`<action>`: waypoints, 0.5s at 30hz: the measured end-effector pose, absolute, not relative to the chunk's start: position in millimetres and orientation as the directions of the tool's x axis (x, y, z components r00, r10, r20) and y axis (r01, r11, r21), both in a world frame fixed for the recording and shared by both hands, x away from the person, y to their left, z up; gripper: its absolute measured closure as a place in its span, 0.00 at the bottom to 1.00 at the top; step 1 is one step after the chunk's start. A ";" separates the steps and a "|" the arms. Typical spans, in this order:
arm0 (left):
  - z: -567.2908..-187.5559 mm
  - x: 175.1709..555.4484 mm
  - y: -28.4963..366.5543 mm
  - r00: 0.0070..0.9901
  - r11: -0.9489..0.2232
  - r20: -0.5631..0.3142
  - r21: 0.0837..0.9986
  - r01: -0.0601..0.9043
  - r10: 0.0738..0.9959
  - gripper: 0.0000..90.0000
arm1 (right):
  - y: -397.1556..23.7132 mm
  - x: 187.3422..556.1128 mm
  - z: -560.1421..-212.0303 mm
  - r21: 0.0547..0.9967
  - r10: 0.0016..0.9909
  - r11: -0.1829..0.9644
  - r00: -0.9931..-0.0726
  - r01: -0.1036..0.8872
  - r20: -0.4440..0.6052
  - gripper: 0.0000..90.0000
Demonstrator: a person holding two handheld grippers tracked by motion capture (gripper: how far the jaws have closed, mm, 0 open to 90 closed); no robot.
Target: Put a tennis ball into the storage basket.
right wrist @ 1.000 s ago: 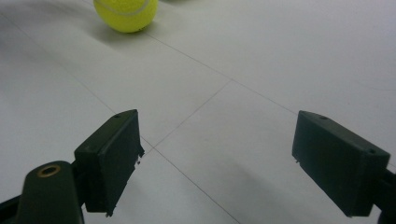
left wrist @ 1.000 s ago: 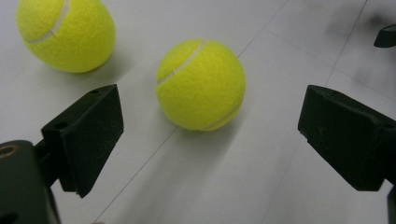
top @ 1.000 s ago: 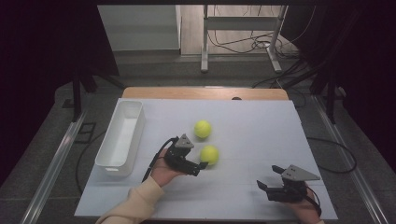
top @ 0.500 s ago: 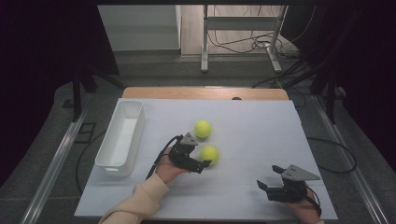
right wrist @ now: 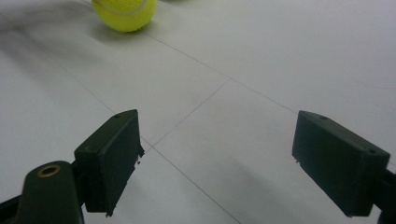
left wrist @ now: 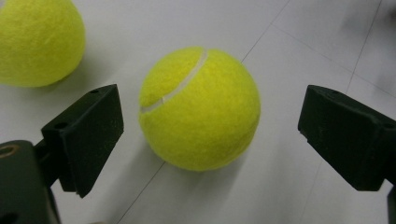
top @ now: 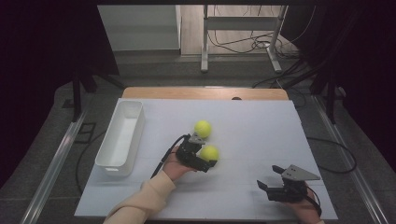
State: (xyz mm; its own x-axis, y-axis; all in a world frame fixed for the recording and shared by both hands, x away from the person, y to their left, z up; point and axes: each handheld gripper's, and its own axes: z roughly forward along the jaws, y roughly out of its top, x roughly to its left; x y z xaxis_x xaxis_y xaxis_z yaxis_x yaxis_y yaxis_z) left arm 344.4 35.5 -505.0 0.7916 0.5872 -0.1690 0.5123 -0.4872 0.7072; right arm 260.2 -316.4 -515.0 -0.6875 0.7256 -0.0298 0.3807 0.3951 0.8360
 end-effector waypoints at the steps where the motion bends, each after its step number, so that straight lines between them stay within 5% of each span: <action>1: -505.6 345.2 34.7 0.791 -0.488 -0.170 0.705 0.515 0.588 0.08 | -316.4 260.2 -515.0 0.836 0.726 0.394 -0.688 0.381 -0.029 0.18; 15: -512.4 354.1 24.1 0.790 -0.503 -0.165 0.691 0.519 0.590 0.08 | -316.7 260.2 -514.9 0.835 0.726 0.396 -0.687 0.382 -0.030 0.18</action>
State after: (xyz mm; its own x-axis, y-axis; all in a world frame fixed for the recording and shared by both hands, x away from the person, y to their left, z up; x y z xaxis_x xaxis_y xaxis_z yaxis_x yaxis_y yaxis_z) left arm 354.1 24.1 -512.4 0.7904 0.5901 -0.1648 0.5194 -0.5028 0.6909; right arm 260.2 -316.7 -514.9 -0.6870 0.7260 -0.0301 0.3816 0.3958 0.8353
